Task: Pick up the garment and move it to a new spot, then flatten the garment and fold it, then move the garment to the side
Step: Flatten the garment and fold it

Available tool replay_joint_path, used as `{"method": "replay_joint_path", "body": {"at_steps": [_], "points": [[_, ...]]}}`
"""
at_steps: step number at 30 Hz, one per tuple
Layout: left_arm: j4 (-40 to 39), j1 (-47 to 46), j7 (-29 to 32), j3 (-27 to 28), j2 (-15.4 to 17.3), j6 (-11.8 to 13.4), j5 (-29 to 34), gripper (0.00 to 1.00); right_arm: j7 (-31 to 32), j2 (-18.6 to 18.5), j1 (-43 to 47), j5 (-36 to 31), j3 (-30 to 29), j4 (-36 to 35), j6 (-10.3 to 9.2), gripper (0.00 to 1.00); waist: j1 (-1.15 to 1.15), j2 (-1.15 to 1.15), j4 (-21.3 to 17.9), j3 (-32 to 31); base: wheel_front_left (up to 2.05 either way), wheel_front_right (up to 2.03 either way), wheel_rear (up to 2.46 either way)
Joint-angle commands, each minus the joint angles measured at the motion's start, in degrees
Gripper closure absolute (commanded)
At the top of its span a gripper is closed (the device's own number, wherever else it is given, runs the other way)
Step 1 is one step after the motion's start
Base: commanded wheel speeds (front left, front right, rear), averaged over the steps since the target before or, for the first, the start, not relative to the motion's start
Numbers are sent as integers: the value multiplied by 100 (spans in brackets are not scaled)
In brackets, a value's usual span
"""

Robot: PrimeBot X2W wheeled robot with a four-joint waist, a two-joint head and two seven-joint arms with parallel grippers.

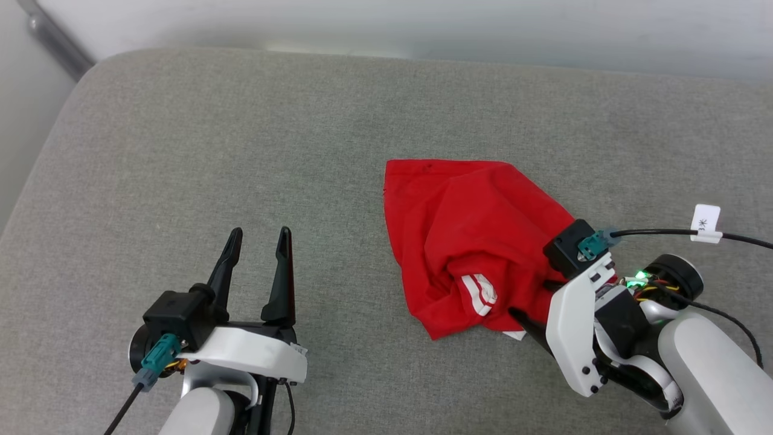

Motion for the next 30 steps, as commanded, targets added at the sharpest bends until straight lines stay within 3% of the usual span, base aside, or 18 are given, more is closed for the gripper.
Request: {"method": "replay_joint_path", "body": {"at_steps": [1,2,3,4,10,15,22,28,29,30], "points": [[7,-90,-30,27,-15,-17,27,0,14,-6,-102,49,22,64,-2,0,0,0,52,60,0,0,0],[26,-85,-30,35,-24,-19,34,0,-1,-4,-127,67,43,92,-2,7,0,0,51,65,0,0,0],[46,-72,-33,39,-38,-26,39,0,-40,-25,-166,45,66,100,-2,64,0,0,48,59,0,0,0],[60,-59,-39,52,-48,-26,48,0,-52,-22,-187,70,75,117,-2,100,0,0,32,49,0,0,0],[128,-53,-52,50,-104,-59,74,0,-233,-73,-502,102,73,97,-2,100,0,0,-29,-68,0,0,0],[83,-104,-59,20,-156,-98,115,0,-596,66,-1161,118,-293,421,-2,100,0,0,36,-58,0,0,0],[60,-276,-63,-17,-275,-184,127,0,-915,115,-1959,250,-595,1490,-2,100,0,0,322,372,0,0,0],[150,-462,-54,-12,-403,-299,171,0,-1386,175,-2422,421,-356,2464,-2,100,0,0,469,680,0,0,0],[167,-475,-54,-3,-425,-311,188,0,-1515,188,-2484,437,-304,2601,-2,85,0,0,473,707,0,0,0],[181,-489,-55,10,-449,-320,205,0,-1629,218,-2524,487,-259,2731,-2,54,0,0,475,722,0,0,0]]}}
